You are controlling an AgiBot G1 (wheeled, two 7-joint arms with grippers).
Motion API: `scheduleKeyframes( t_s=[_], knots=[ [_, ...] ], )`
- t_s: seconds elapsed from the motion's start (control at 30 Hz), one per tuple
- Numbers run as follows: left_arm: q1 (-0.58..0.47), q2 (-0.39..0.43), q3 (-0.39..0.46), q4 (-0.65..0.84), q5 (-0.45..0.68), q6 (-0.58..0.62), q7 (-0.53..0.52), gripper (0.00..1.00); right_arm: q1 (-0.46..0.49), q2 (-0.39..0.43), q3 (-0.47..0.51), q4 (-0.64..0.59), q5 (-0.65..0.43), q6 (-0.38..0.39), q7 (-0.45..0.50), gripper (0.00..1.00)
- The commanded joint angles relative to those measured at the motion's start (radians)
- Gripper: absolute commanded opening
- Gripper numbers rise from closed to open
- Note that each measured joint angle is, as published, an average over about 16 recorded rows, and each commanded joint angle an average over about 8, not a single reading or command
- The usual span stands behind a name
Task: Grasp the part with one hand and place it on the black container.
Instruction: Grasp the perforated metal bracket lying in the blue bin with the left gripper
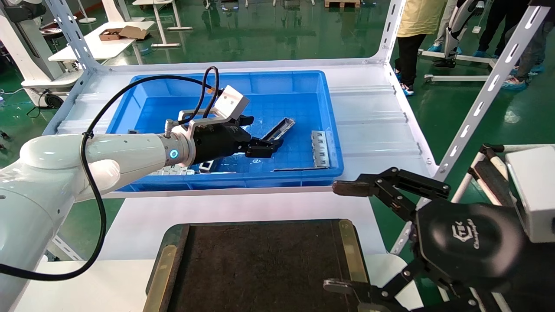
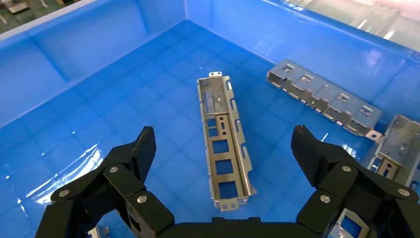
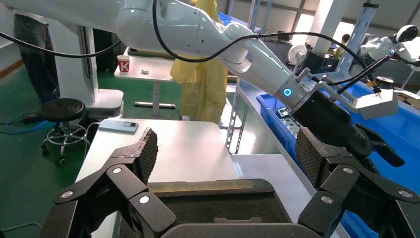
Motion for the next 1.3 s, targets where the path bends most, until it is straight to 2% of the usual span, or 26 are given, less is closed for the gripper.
scheduleKeyframes(
  t_s=[0.03, 0.1, 0.13, 0.17, 0.67, 1.3],
  knots=[
    [0.000, 0.004, 0.005, 0.008, -0.001, -0.012, -0.009, 0.35, 0.000, 0.000, 0.000, 0.000, 0.000, 0.000, 0.000, 0.35],
    [0.006, 0.006, 0.016, 0.001, -0.001, -0.021, -0.023, 0.10, 0.000, 0.000, 0.000, 0.000, 0.000, 0.000, 0.000, 0.10],
    [0.009, 0.006, 0.022, -0.004, -0.002, -0.025, -0.031, 0.03, 0.000, 0.000, 0.000, 0.000, 0.000, 0.000, 0.000, 0.03],
    [0.012, 0.006, 0.029, -0.008, -0.002, -0.029, -0.038, 0.00, 0.000, 0.000, 0.000, 0.000, 0.000, 0.000, 0.000, 0.00],
    [0.040, 0.004, 0.116, -0.054, -0.027, -0.096, -0.099, 0.00, 0.000, 0.001, -0.001, 0.000, 0.001, 0.001, -0.001, 0.00],
    [0.043, 0.002, 0.181, -0.059, -0.096, -0.127, -0.125, 0.00, 0.001, 0.001, -0.003, 0.000, 0.002, 0.001, -0.001, 0.00]
  ],
)
